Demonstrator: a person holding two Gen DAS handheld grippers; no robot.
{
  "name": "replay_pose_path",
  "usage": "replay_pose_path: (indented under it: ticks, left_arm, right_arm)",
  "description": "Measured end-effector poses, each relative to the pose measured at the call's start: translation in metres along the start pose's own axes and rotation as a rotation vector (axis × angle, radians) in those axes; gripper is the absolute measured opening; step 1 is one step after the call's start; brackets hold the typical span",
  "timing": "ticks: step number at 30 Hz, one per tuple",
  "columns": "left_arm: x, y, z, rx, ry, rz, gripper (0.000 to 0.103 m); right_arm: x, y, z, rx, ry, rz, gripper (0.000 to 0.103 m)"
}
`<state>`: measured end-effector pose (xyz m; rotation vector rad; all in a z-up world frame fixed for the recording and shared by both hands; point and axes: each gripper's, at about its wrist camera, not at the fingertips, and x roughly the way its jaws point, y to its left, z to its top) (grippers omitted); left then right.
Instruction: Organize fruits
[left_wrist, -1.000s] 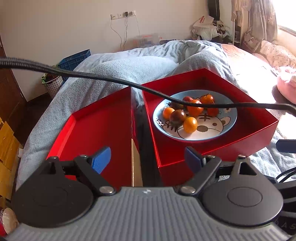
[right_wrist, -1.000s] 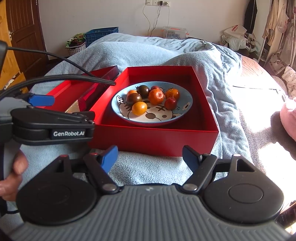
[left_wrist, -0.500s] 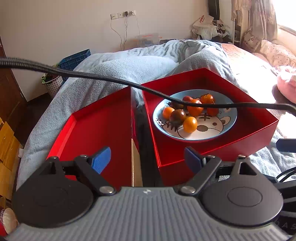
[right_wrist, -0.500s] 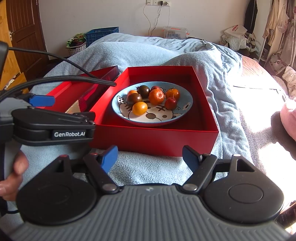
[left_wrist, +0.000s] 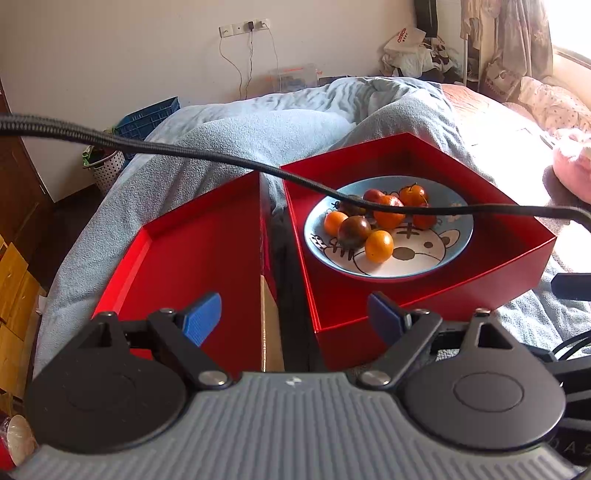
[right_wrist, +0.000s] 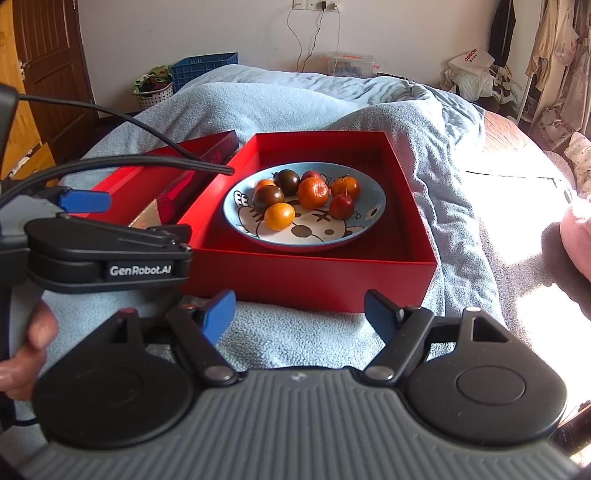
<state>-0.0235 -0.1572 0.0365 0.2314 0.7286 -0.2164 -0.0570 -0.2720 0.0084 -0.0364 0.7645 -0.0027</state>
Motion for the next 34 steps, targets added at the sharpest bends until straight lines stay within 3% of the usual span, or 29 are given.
replay_pose_path:
  ticks: [34]
  left_arm:
    - [-0.0092, 0.0032, -0.0054, 0.011, -0.018, -0.031, 0.088]
  right_arm:
    - [0.003, -0.0031, -0.0044, 0.008, 0.008, 0.002, 0.079]
